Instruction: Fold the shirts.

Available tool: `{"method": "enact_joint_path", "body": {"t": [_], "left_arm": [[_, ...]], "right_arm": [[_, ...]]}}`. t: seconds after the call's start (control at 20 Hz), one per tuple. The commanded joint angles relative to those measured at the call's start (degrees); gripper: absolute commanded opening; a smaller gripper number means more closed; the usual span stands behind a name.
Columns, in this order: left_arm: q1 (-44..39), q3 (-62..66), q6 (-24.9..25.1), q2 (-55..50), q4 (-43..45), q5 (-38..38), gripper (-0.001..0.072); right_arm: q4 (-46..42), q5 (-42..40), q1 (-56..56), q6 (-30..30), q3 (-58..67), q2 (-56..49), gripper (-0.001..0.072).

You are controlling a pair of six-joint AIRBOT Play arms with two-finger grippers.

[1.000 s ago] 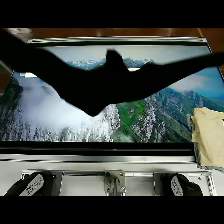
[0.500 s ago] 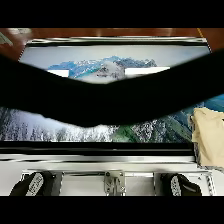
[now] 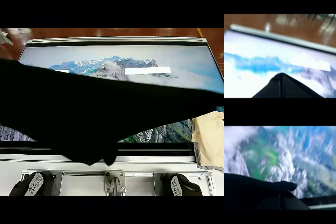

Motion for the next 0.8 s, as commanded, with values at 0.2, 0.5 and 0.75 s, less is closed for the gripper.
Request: {"method": "enact_joint_path", "body": {"t": [0.2, 0.5, 0.75], "left_arm": [[-15.1, -23.3, 8.8, -20.0, -8.8, 18.7, 0.0041], [-31.5, -23.2, 8.5, -39.3, -17.9, 37.9, 0.0041], [-28.4, -22.2, 5.8, -42.5, -18.4, 20.3, 0.0552]], "right_arm": [[12.4, -40.7, 0.0, -10.6, -38.9, -5.9, 0.0061], [14.8, -49.9, 0.0, -14.7, -38.9, -17.9, 0.0062], [14.9, -47.8, 0.0, -14.7, -38.9, -21.2, 0.0062]]}}
